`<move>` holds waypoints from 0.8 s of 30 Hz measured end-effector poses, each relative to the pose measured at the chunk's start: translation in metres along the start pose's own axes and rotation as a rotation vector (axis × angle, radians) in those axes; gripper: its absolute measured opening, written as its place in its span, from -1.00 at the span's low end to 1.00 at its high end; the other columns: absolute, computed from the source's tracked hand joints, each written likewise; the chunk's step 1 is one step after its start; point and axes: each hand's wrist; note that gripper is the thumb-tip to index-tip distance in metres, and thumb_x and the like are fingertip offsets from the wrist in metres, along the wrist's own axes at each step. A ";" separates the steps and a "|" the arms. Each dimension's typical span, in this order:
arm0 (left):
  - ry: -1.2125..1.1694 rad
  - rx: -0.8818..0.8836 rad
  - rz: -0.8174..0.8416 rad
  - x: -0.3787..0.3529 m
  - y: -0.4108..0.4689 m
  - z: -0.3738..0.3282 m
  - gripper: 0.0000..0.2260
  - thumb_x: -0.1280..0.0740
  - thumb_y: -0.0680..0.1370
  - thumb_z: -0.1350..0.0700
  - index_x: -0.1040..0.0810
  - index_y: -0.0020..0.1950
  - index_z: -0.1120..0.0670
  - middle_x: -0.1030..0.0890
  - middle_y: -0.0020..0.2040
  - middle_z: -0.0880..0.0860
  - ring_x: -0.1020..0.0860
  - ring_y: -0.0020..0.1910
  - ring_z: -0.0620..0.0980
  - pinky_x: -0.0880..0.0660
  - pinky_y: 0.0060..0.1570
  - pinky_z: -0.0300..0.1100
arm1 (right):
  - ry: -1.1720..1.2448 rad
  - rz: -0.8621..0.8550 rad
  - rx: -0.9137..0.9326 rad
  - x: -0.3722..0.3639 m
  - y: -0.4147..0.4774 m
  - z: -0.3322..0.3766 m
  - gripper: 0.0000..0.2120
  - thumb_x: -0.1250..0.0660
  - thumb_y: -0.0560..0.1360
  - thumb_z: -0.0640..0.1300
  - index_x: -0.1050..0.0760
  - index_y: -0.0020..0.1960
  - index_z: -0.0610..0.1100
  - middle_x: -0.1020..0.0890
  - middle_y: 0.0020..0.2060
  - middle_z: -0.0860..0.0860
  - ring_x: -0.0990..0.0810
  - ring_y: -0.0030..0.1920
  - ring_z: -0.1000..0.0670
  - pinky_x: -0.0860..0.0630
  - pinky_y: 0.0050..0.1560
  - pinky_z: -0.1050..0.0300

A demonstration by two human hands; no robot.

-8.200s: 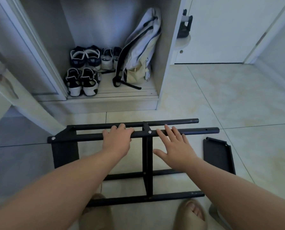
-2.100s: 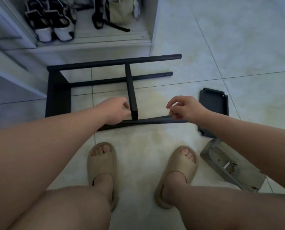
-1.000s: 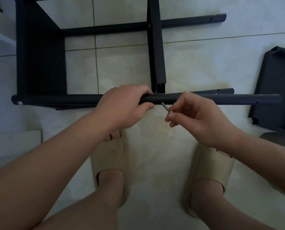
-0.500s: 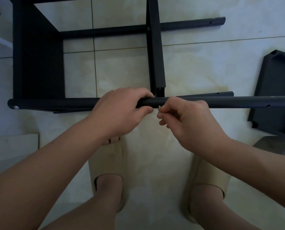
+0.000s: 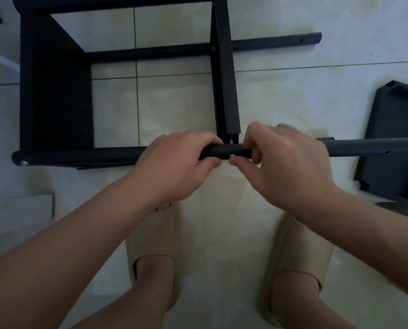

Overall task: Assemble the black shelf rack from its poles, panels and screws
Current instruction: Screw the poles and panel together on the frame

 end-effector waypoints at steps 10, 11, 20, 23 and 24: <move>-0.132 0.096 0.054 0.018 0.028 -0.005 -0.70 -0.15 0.65 -0.19 -0.57 -0.13 -0.10 -0.58 -0.27 -0.10 -0.51 -0.28 -0.18 -0.40 -0.27 -0.11 | -0.019 0.258 -0.166 -0.003 0.016 -0.022 -0.57 -0.22 0.43 0.43 -0.47 -0.12 0.06 -0.51 -0.31 0.17 -0.52 -0.18 0.00 -0.25 0.07 0.02; -0.155 0.107 0.037 0.019 0.037 -0.005 -0.72 -0.17 0.65 -0.18 -0.56 -0.11 -0.11 -0.60 -0.21 -0.10 -0.55 -0.21 -0.15 -0.44 -0.22 -0.11 | -0.019 0.254 -0.166 -0.004 0.017 -0.023 -0.58 -0.22 0.43 0.43 -0.47 -0.12 0.07 -0.51 -0.30 0.17 -0.52 -0.18 0.00 -0.26 0.09 0.02; -0.322 0.181 0.092 0.014 0.081 -0.004 -0.66 -0.27 0.64 -0.11 -0.68 -0.02 0.12 -0.71 -0.03 0.12 -0.66 0.01 0.08 -0.54 0.18 0.10 | 0.001 0.205 -0.178 -0.012 0.024 -0.035 -0.59 -0.29 0.43 0.41 -0.50 -0.13 0.05 -0.55 -0.29 0.15 -0.52 -0.17 0.00 -0.30 0.22 -0.04; -0.308 0.173 0.098 0.014 0.082 -0.003 -0.64 -0.26 0.64 -0.12 -0.67 -0.01 0.14 -0.70 -0.02 0.15 -0.65 0.03 0.10 -0.54 0.19 0.13 | 0.003 0.190 -0.170 -0.014 0.025 -0.037 -0.58 -0.28 0.42 0.41 -0.50 -0.13 0.05 -0.55 -0.28 0.15 -0.52 -0.17 0.00 -0.30 0.22 -0.04; -0.305 0.172 0.101 0.015 0.082 -0.003 -0.63 -0.26 0.64 -0.12 -0.67 0.00 0.16 -0.70 0.00 0.18 -0.65 0.04 0.13 -0.53 0.19 0.14 | 0.001 0.186 -0.166 -0.015 0.025 -0.038 -0.57 -0.27 0.41 0.42 -0.49 -0.13 0.05 -0.55 -0.28 0.15 -0.52 -0.17 0.00 -0.30 0.22 -0.04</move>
Point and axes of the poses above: each hand's wrist, its own y-axis towards the middle knuckle, its own x-axis out of the back of the hand, z = x × y
